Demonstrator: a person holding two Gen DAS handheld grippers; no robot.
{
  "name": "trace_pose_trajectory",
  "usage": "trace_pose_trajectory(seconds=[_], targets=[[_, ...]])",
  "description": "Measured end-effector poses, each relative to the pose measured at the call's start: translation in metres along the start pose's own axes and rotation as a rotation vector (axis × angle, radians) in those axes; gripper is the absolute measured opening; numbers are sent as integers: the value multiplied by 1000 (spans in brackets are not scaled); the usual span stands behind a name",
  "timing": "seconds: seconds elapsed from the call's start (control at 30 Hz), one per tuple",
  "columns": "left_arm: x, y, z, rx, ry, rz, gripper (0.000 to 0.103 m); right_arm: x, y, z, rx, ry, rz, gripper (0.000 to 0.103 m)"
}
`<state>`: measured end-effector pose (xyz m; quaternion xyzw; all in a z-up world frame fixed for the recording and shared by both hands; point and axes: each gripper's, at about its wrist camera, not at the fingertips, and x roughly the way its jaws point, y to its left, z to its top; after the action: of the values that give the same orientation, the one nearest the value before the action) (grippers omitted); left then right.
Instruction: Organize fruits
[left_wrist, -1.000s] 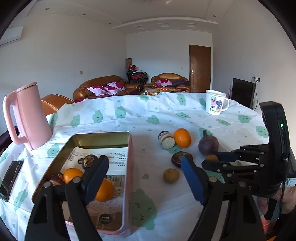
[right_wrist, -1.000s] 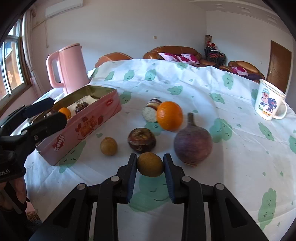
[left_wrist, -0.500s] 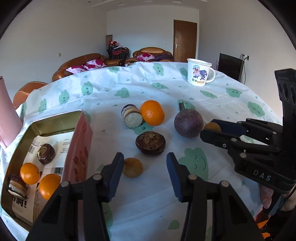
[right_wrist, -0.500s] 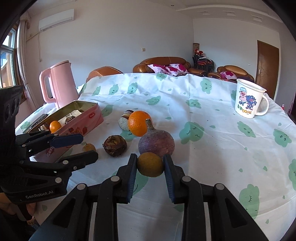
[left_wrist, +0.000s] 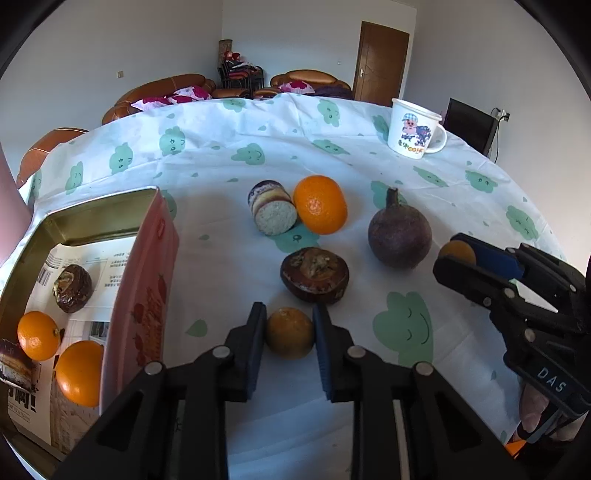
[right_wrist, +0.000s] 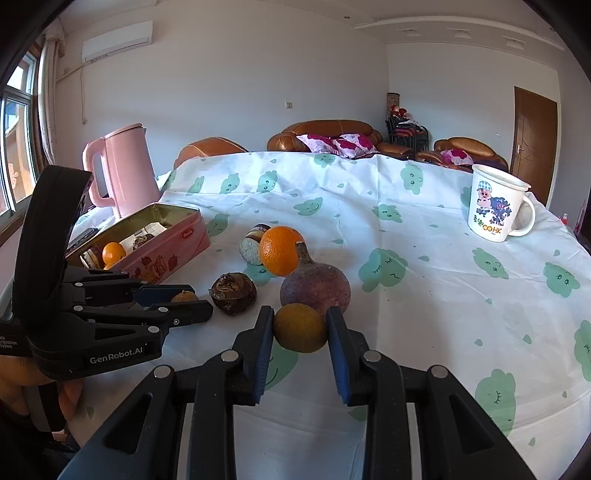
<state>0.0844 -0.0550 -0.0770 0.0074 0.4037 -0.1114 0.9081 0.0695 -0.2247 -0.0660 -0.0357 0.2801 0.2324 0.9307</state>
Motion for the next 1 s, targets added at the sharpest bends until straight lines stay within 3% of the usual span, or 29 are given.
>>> trace_pose_trajectory(seconds=[0.57, 1.0], targets=[[-34, 2, -3, -11, -205, 24, 27, -17, 7, -2, -54, -107, -1, 31], [-49, 2, -9, -10, -293, 66, 27, -28, 12, -5, -86, -175, -4, 31]])
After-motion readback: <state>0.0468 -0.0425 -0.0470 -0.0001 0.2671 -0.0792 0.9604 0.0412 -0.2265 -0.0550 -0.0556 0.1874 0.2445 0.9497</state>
